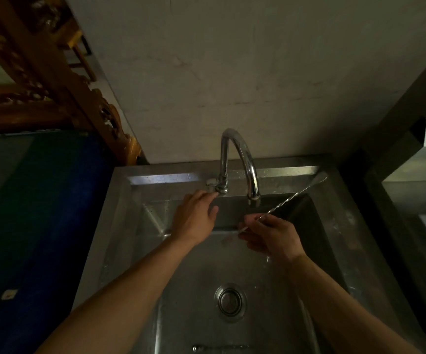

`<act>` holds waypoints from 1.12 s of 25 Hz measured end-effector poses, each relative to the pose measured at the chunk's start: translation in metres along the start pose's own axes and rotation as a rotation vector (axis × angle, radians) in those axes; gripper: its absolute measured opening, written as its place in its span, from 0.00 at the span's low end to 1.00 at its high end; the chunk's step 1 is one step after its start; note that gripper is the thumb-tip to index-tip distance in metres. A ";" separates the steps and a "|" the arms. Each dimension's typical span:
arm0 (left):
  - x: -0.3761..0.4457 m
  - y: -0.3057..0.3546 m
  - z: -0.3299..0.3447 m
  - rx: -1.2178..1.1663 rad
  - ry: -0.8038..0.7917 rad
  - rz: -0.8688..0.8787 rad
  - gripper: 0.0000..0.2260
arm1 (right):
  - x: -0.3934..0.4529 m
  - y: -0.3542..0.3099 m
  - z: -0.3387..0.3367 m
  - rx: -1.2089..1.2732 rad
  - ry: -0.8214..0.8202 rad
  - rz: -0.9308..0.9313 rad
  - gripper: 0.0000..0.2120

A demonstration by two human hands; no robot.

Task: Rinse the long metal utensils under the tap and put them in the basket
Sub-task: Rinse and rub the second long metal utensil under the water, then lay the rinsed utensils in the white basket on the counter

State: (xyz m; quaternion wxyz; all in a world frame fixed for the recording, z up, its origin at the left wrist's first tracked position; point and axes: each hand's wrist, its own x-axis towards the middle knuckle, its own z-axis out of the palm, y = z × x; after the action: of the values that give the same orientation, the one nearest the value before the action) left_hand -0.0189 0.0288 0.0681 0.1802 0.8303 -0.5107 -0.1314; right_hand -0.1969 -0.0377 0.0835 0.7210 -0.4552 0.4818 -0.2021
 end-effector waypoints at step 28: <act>-0.142 0.132 -0.300 -0.180 0.465 0.195 0.03 | -0.209 -0.248 -0.059 -0.221 0.108 -0.805 0.02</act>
State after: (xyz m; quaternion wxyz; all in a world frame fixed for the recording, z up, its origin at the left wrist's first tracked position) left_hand -0.0668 0.1509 0.4003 0.3774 0.7658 -0.5193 0.0361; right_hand -0.3073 -0.0373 0.3938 0.5050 -0.6704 0.3214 -0.4385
